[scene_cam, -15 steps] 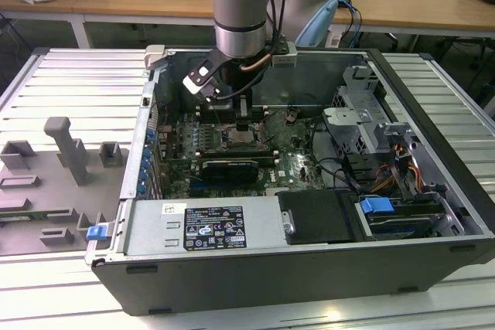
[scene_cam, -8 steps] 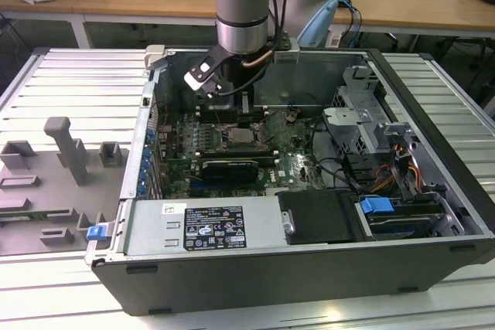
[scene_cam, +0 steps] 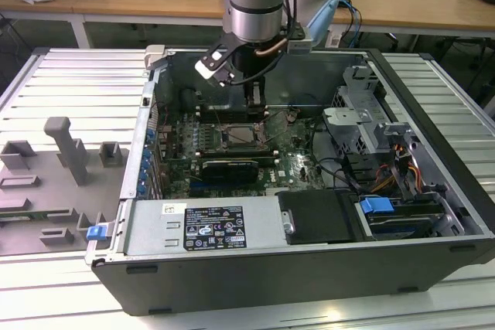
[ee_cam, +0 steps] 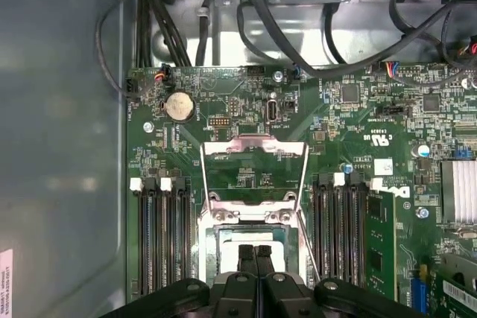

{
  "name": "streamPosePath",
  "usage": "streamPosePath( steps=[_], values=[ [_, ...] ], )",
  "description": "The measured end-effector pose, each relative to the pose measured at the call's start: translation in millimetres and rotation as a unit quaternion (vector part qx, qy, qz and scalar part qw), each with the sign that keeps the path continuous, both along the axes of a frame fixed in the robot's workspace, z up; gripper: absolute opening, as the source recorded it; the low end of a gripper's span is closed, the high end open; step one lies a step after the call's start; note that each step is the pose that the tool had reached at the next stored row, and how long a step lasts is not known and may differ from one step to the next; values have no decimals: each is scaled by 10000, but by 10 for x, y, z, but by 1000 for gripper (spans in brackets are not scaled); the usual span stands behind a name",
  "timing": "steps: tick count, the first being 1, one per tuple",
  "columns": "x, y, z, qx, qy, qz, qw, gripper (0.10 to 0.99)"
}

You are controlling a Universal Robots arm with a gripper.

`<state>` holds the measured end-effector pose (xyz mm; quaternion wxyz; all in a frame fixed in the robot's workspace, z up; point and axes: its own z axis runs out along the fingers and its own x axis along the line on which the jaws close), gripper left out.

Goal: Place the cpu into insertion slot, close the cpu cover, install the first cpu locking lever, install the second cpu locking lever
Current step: 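Close the cpu cover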

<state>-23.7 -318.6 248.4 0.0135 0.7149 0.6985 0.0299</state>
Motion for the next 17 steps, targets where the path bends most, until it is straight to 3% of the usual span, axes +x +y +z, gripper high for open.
streamPosePath(
  steps=[6, 11, 14, 17],
  values=[
    [1, 0, 108, -8, -1, 1, 10000, 106],
    [41, 0, 113, -18, 1, 1, 10000, 106],
    [53, 0, 161, -20, 0, 1, 10000, 106],
    [149, 0, 162, -20, 1, 0, 10000, 106]
  ],
)
